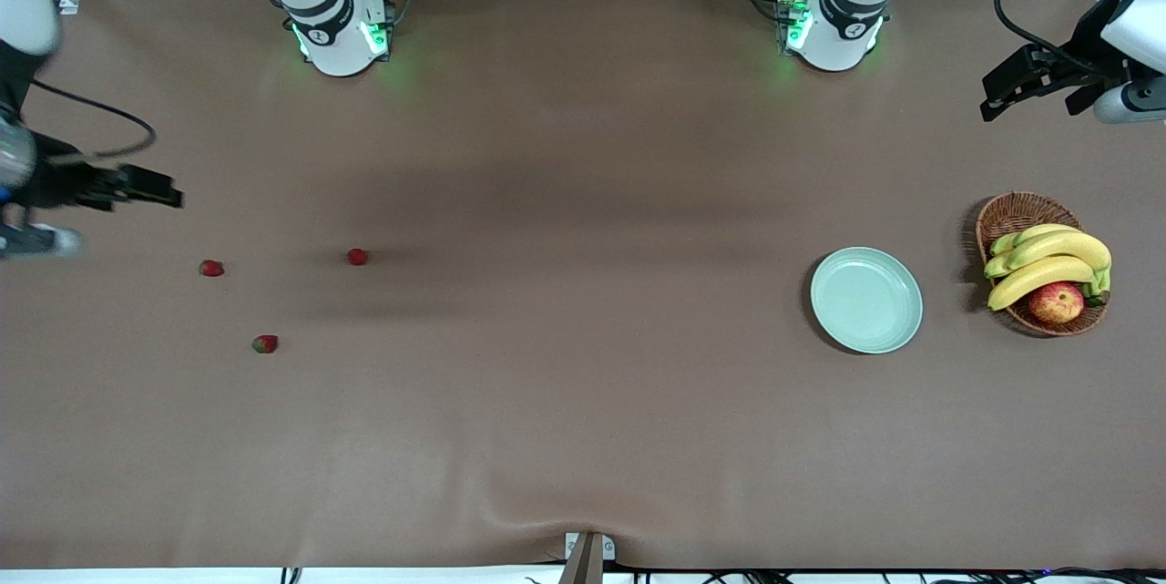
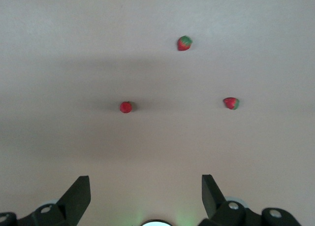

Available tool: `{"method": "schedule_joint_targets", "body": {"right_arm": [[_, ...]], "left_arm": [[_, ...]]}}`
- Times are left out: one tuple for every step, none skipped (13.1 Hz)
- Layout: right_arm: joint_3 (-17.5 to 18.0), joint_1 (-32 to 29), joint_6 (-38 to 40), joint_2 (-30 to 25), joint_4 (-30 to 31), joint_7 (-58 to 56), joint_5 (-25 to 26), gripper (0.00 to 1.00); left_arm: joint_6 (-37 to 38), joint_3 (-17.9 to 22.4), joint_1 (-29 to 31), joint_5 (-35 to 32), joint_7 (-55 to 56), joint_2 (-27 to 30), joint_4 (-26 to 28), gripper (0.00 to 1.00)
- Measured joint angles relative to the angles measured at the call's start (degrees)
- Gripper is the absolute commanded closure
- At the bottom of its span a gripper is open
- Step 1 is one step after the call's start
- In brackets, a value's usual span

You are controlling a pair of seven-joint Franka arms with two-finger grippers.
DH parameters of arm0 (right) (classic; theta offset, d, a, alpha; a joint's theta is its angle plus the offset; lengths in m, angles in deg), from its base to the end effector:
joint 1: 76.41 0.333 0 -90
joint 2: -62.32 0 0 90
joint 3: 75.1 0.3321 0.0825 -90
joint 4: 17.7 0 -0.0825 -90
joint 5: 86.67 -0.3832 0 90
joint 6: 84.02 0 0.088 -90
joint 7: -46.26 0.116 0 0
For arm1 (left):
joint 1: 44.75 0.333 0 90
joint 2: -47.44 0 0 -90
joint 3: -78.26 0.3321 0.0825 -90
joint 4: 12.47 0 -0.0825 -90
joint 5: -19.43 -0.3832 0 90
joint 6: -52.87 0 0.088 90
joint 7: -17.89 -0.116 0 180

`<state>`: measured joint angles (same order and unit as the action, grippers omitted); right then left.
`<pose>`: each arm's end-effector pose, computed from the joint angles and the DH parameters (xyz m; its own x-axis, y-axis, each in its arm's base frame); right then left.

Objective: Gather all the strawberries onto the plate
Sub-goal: 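Reach the right gripper over a red strawberry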

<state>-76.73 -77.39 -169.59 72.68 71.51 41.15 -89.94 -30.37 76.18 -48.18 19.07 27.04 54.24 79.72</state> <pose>0.5896 -0.0186 0.5289 0.9705 0.0484 -0.2362 0.0321 -0.9969 -0.0725 0.4992 -0.0487 0.6663 0.9973 0.0647 -0.0354 0.0641 -0.9978 -0.0164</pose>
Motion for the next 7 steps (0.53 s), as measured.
{"method": "schedule_joint_targets", "body": {"right_arm": [[0.0, 0.6, -0.1, 1.8, 0.0, 0.0, 0.0, 0.0], [0.0, 1.0, -0.2, 3.3, -0.1, 0.0, 0.0, 0.0], [0.0, 1.4, -0.5, 4.5, -0.1, 0.0, 0.0, 0.0], [0.1, 1.8, -1.2, 5.7, -0.1, -0.2, 0.0, 0.0], [0.1, 2.2, -2.6, 7.2, 0.0, -0.4, 0.0, 0.0], [0.1, 2.4, -3.5, 9.3, 0.0, -0.6, -0.2, 0.0], [0.2, 2.7, -4.5, 11.6, 0.0, -0.7, -0.8, 0.0]], "left_arm": [[0.0, 0.0, 0.0, 0.0, 0.0, 0.0, 0.2, 0.0], [0.0, 0.0, 0.0, 0.0, 0.0, 0.0, 0.3, 0.0], [0.0, 0.0, 0.0, 0.0, 0.0, 0.0, 0.4, 0.0], [0.0, 0.0, 0.0, 0.0, 0.0, 0.0, 0.4, 0.0], [0.0, 0.0, 0.0, 0.0, 0.0, 0.0, 0.5, 0.0], [0.0, 0.0, 0.1, 0.0, 0.0, 0.0, 0.6, 0.0], [0.0, 0.0, 0.3, 0.0, 0.0, 0.0, 0.7, 0.0]]}}
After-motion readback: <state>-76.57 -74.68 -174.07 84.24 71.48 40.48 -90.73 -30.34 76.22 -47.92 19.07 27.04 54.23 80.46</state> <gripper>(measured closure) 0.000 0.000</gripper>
